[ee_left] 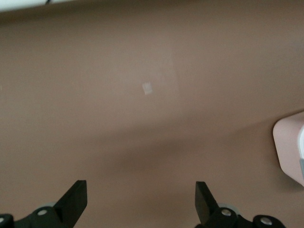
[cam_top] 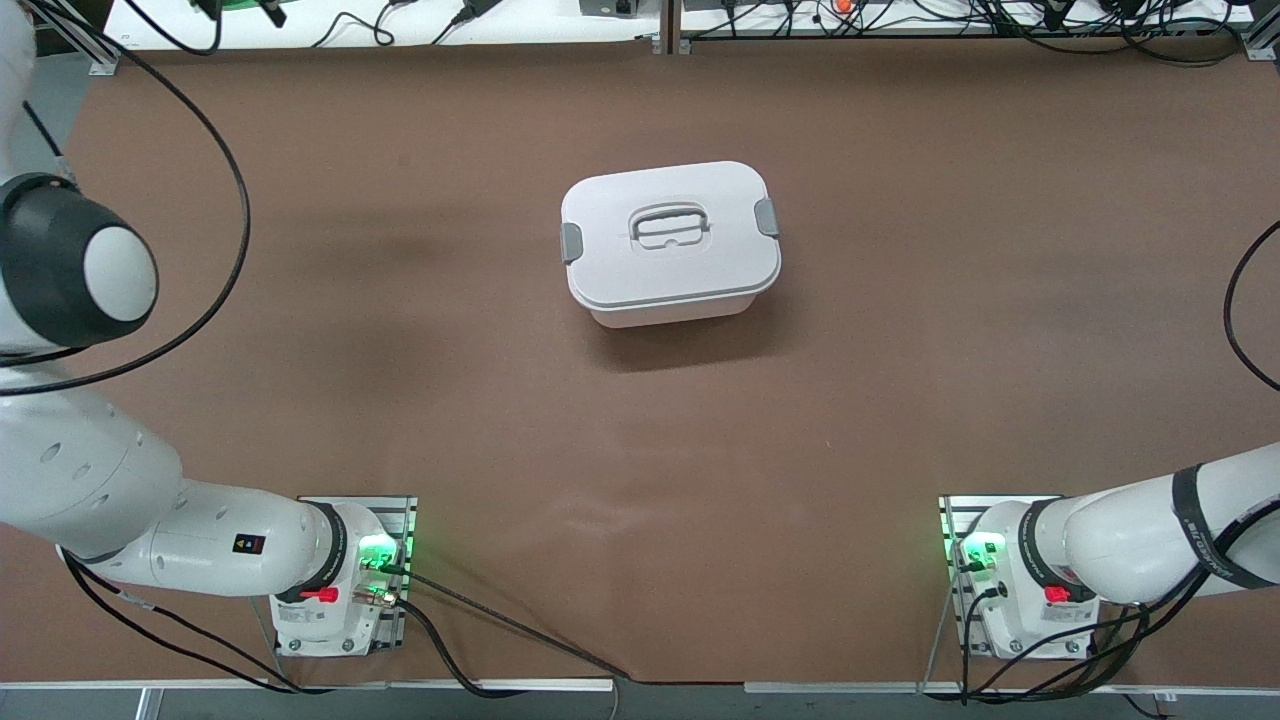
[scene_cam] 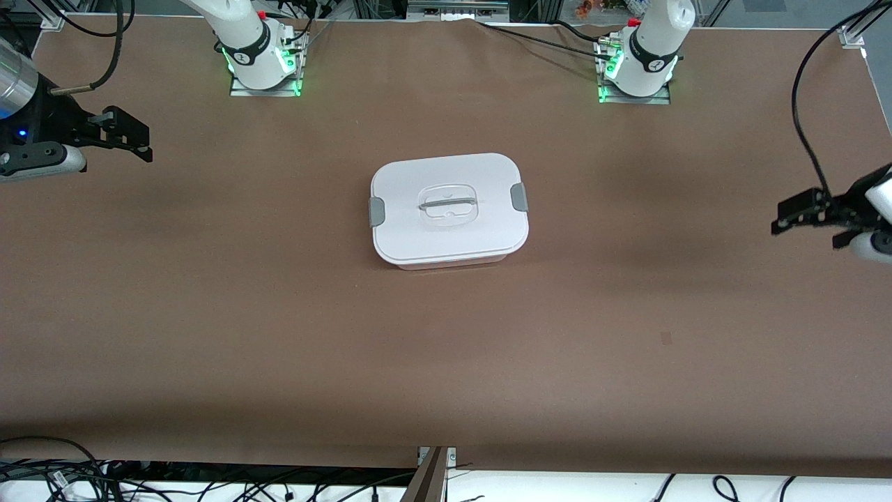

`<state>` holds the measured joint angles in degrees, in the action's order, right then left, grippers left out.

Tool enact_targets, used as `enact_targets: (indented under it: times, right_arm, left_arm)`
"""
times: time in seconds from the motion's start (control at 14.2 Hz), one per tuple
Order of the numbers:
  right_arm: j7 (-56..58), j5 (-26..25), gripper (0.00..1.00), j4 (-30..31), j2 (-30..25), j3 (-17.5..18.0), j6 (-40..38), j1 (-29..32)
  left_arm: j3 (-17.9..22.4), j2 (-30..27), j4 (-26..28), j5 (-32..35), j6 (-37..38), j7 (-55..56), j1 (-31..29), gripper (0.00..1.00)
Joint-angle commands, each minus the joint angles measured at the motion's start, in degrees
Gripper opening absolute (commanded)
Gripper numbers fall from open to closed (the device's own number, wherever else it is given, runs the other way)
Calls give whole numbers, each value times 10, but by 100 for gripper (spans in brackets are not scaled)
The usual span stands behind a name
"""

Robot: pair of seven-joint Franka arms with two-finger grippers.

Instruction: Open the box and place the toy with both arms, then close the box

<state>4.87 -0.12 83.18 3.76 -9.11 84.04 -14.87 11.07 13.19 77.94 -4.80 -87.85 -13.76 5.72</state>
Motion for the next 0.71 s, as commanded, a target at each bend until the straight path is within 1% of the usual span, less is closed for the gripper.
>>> enact_targets:
  times: [0.0, 0.07, 0.21, 0.35, 0.64]
  right_arm:
    - [-5, 5, 100, -11, 4, 2, -2, 6]
    - [-4, 6, 100, -10, 4, 2, -2, 7]
    - [-5, 6, 100, -11, 4, 2, -2, 9]
    - [-5, 5, 100, -10, 4, 2, -2, 8]
    - [-5, 6, 100, -10, 4, 1, -2, 9]
  left_arm:
    - [-48, -43, 33, 56, 36, 63, -13, 100]
    - [-62, -47, 34, 58, 55, 88, -25, 100]
    - [-65, -41, 34, 58, 61, 137, -26, 100]
    - [-65, -22, 22, 58, 61, 138, -26, 100]
    - [-66, -20, 23, 56, 62, 137, -26, 100]
